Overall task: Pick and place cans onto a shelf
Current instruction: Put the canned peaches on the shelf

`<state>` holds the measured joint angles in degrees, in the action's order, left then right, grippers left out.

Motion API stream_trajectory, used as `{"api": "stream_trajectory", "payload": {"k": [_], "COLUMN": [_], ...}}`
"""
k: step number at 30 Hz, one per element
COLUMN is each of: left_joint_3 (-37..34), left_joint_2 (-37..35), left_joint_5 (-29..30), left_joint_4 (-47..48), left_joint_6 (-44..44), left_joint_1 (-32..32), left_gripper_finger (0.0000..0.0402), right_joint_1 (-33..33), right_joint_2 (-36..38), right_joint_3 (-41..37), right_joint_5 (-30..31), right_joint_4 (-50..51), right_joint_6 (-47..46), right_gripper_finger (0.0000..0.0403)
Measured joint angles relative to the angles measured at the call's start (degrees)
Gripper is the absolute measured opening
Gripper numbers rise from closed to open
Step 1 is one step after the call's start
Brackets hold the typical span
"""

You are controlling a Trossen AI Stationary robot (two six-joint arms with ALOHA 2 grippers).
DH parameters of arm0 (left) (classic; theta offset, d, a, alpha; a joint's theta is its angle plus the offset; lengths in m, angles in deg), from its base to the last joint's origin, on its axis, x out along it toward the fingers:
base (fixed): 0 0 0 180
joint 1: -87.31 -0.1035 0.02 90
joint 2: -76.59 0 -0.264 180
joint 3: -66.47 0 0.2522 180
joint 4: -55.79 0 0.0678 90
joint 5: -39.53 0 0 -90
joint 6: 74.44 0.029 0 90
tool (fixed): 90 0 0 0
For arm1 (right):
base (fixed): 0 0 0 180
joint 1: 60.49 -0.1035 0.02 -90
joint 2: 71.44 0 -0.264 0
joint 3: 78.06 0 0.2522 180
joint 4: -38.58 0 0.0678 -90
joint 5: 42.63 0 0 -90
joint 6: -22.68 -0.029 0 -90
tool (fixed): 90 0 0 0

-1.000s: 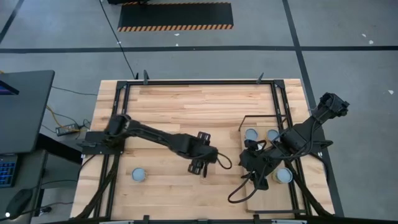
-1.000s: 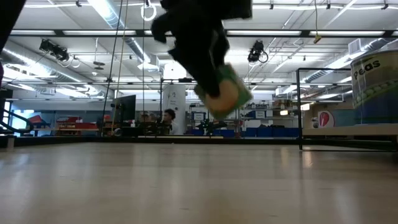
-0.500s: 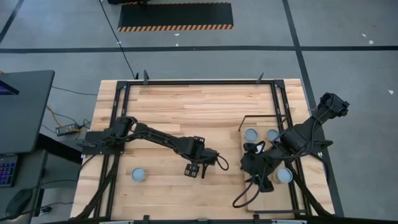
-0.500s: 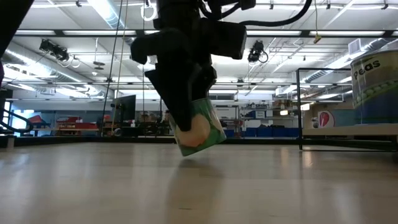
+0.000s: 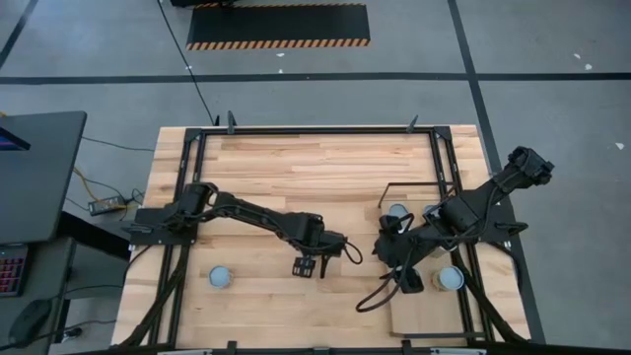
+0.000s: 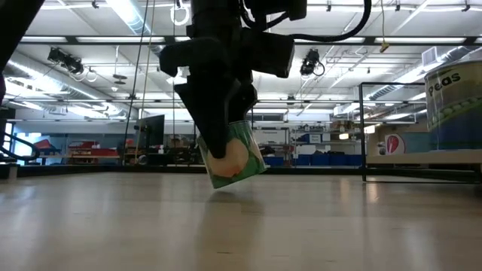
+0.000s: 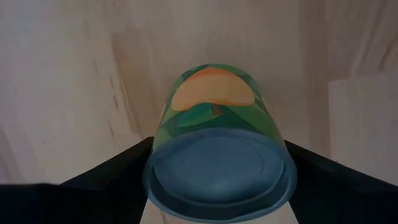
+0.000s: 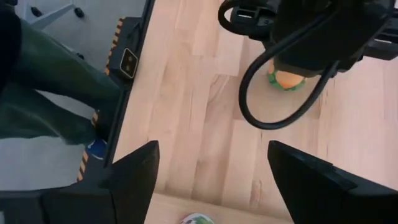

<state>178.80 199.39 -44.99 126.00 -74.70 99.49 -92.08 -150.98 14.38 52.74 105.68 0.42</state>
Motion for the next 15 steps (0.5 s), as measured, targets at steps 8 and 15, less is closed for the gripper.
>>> {"api": "stream_trajectory", "payload": {"k": [8,15], "left_joint_3": [0.0,0.0], "left_joint_2": [0.0,-0.2], "left_joint_5": [-0.7,-0.7], "left_joint_4": [-1.7,-2.0], "left_joint_6": [-0.8,-1.7], "left_joint_1": [-0.3,-0.3], "left_gripper_finger": [0.0298,0.0372], "right_joint_1": [0.3,0.3], "right_joint_2": [0.0,0.0], "right_joint_3": [0.0,0.0], "right_joint_5": [0.0,0.0], "right_joint_4": [0.0,0.0], "right_joint_6": [0.0,1.8], "right_gripper_finger": [0.0325,0.0332]}}
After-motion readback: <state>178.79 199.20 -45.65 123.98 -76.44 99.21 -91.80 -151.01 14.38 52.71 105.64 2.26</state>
